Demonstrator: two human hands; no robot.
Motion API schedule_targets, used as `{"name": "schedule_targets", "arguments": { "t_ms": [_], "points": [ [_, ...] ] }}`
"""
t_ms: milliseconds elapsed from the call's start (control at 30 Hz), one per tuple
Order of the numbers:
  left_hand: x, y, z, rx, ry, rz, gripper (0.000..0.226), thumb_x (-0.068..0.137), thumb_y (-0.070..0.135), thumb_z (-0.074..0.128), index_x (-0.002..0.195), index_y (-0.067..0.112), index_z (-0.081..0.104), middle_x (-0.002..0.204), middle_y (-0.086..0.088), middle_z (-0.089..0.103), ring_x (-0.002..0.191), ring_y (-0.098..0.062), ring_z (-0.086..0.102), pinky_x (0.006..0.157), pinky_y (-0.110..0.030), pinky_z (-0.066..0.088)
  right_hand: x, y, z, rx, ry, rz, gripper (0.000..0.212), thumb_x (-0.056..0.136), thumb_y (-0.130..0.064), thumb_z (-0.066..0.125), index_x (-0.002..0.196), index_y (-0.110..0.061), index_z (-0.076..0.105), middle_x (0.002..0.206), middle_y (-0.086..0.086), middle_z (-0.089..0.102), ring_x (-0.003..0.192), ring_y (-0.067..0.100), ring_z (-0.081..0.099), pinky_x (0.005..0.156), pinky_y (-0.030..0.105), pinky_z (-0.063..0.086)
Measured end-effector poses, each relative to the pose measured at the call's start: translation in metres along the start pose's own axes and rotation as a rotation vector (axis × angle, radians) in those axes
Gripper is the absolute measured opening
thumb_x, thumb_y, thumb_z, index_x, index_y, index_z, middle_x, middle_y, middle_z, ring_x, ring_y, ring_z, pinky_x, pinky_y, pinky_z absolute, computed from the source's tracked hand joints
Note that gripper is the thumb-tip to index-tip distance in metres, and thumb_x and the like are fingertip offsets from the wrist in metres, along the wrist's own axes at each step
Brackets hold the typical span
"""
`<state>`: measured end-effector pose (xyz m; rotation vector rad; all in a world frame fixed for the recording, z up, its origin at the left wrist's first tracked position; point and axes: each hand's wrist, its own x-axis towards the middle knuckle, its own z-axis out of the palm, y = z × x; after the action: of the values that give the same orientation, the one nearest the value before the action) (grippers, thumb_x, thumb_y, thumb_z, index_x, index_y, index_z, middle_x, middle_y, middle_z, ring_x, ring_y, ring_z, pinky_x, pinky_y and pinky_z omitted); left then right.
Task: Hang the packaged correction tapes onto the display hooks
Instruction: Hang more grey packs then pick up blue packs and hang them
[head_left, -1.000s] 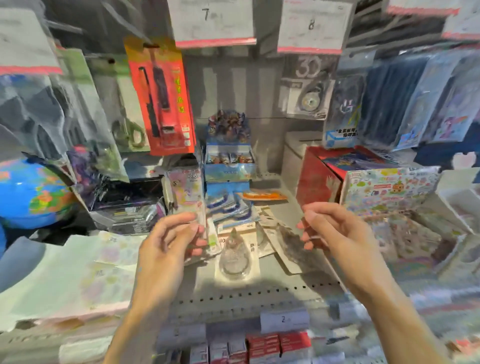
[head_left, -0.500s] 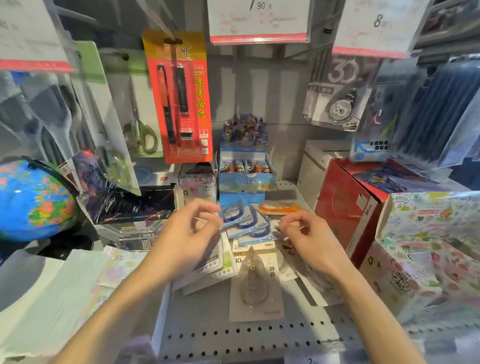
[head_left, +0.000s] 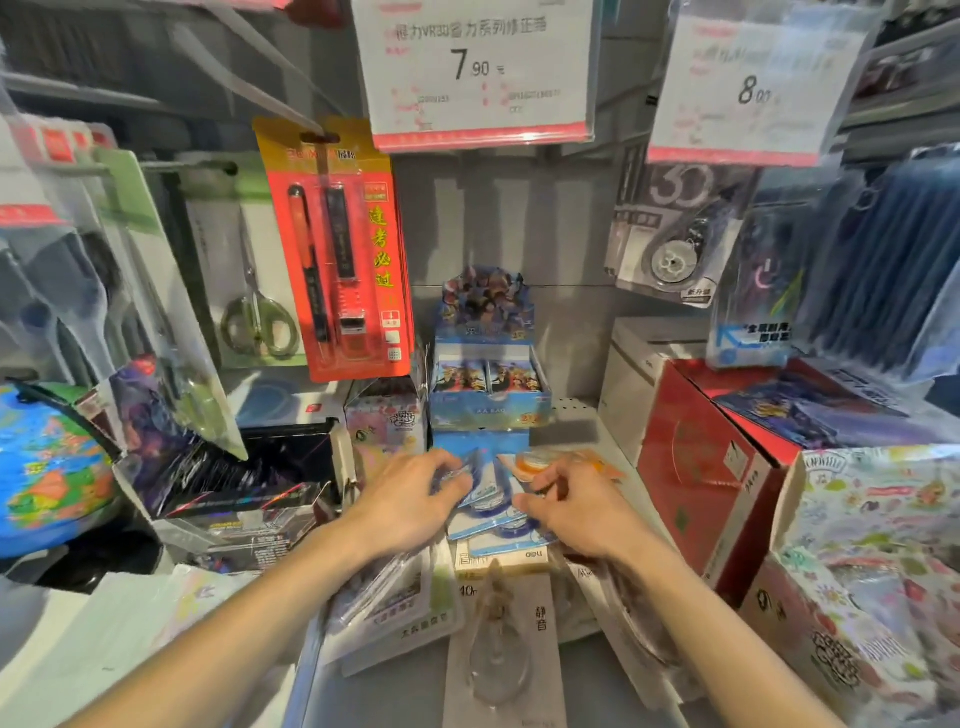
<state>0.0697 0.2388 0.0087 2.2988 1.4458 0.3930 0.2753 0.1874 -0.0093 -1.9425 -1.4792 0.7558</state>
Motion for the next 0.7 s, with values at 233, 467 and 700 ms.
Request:
{"name": "schedule_targets", "arguments": {
  "t_ms": [233, 467, 700],
  "points": [
    [-0.004, -0.003, 0.0, -0.19, -0.019, 0.035, 0.041, 0.094, 0.045, 0.065, 0.132, 0.027, 0.061, 0.132, 0.011, 0.063, 0.125, -0.007, 0.056, 0.104, -0.026, 0.042, -0.001, 0.007, -0.011, 0.135, -0.094, 0.093, 0.027, 0.096, -0.016, 0.069, 0.122, -0.014, 0.063, 0.068, -0.003, 0.06, 0.06, 0.013, 0.054, 0.056, 0.025, 0.044],
    [-0.006, -0.004, -0.002, -0.343, -0.054, 0.014, 0.069, 0.081, 0.038, 0.082, 0.142, 0.022, 0.053, 0.128, 0.011, 0.06, 0.116, -0.006, 0.058, 0.099, -0.024, 0.046, -0.009, 0.007, -0.019, 0.529, -0.13, 0.176, 0.028, 0.097, 0.01, 0.057, 0.123, 0.002, 0.064, 0.107, 0.019, 0.074, 0.081, 0.023, 0.072, 0.063, 0.025, 0.065],
    [-0.008, -0.001, -0.003, -0.411, -0.093, 0.037, 0.048, 0.077, 0.026, 0.087, 0.115, 0.038, 0.06, 0.114, 0.008, 0.061, 0.102, -0.01, 0.059, 0.073, -0.004, 0.042, -0.016, -0.004, -0.019, 0.513, -0.075, 0.181, 0.02, 0.098, 0.004, 0.045, 0.089, -0.004, 0.061, 0.097, 0.019, 0.067, 0.08, 0.025, 0.069, 0.056, 0.03, 0.063]
  ]
}}
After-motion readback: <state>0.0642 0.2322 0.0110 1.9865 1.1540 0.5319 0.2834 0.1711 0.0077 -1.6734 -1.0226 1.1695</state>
